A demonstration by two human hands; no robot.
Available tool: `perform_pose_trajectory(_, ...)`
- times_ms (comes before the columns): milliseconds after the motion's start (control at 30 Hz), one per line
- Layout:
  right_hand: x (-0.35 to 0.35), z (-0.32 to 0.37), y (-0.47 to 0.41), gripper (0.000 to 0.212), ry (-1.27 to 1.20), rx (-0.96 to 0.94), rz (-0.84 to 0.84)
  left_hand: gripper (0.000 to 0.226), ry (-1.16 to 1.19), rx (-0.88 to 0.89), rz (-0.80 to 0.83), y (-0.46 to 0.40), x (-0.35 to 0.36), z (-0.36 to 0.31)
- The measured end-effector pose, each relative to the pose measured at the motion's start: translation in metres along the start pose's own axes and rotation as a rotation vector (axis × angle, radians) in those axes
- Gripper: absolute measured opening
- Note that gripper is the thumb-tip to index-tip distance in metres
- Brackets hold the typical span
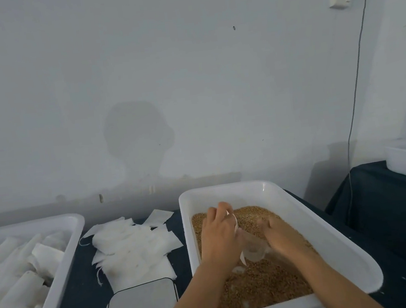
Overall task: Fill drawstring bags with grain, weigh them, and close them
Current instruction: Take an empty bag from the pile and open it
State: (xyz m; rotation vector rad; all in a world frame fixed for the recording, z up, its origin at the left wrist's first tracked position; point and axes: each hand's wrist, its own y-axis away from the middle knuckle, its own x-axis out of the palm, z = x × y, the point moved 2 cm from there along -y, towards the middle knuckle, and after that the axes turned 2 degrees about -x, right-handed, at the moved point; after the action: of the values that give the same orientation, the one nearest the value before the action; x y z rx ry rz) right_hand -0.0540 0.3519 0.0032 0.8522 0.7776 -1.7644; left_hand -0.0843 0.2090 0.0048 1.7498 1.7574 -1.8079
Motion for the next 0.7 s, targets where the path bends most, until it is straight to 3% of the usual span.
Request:
perform_pose_trajectory(133,0.003,-0.008,0.001,0.034,0.258,0.057,0.264,0.018,-0.002,-0.03,0.163,0.001,0.004,0.001)
perform_pose_trajectory(200,0.005,-0.011,0.001,0.025,0.387,0.072,0.319,0.015,0.0,-0.086,0.258,0.003,0.005,0.003)
perform_pose_trajectory(267,0.006,-0.013,0.001,0.015,0.43,0.059,0.317,0.012,-0.011,-0.127,0.319,0.004,0.007,0.005)
perform_pose_trajectory(367,0.006,-0.012,-0.001,0.026,0.482,0.038,0.304,0.018,-0.049,-0.141,0.351,0.005,0.007,0.006)
perform_pose_trajectory(567,-0.029,0.005,-0.014,0.025,0.692,-0.004,0.104,0.028,-0.071,-0.14,0.482,0.009,0.004,0.003)
perform_pose_trajectory(700,-0.036,0.02,-0.03,0.03,0.786,-0.03,0.121,0.034,-0.08,-0.091,0.566,0.01,0.003,-0.002)
